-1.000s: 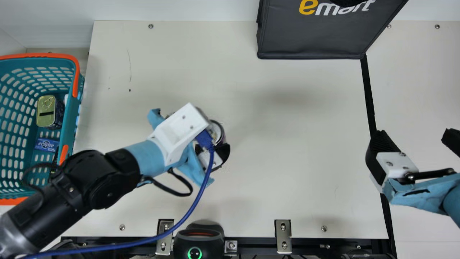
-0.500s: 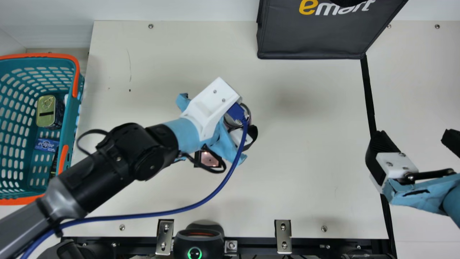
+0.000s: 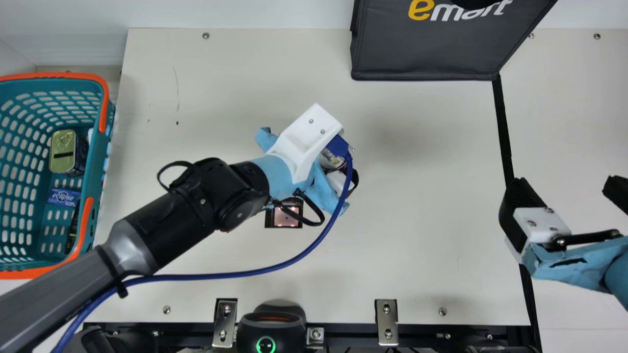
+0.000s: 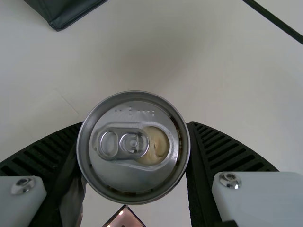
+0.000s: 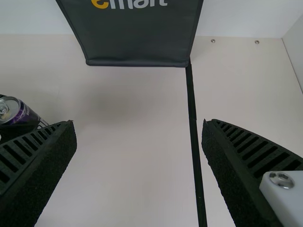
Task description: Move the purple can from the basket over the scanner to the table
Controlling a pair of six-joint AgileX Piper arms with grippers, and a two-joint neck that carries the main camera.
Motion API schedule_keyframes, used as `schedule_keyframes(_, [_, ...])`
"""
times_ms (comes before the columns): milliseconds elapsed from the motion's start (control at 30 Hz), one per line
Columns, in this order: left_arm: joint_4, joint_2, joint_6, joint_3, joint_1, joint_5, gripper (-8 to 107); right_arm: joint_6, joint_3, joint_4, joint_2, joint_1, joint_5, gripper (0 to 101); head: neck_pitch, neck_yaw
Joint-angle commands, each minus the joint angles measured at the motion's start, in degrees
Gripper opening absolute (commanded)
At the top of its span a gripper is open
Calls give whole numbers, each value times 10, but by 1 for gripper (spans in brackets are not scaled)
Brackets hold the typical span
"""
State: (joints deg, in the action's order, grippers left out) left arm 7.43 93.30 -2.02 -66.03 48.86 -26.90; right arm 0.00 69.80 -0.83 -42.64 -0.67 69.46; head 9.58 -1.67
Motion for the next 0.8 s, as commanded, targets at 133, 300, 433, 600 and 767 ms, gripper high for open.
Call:
schedule_keyframes(133, [-10,4,5,2,2,1,2,0,0,0,0,0,0,95,-17,1])
schedule_keyframes(300, [-12,6,5,5,2,2,19,0,0,0,0,0,0,95,-17,1])
schedule_keyframes(433, [-12,8,4,7,3,3,32,0,0,0,0,0,0,95,-17,1])
schedule_keyframes(600, [-1,4,-1,9,3,9,49,0,0,0,0,0,-1,95,-17,1])
schedule_keyframes(767, [17,-11,-13,13,2,18,65,0,0,0,0,0,-1,95,-17,1])
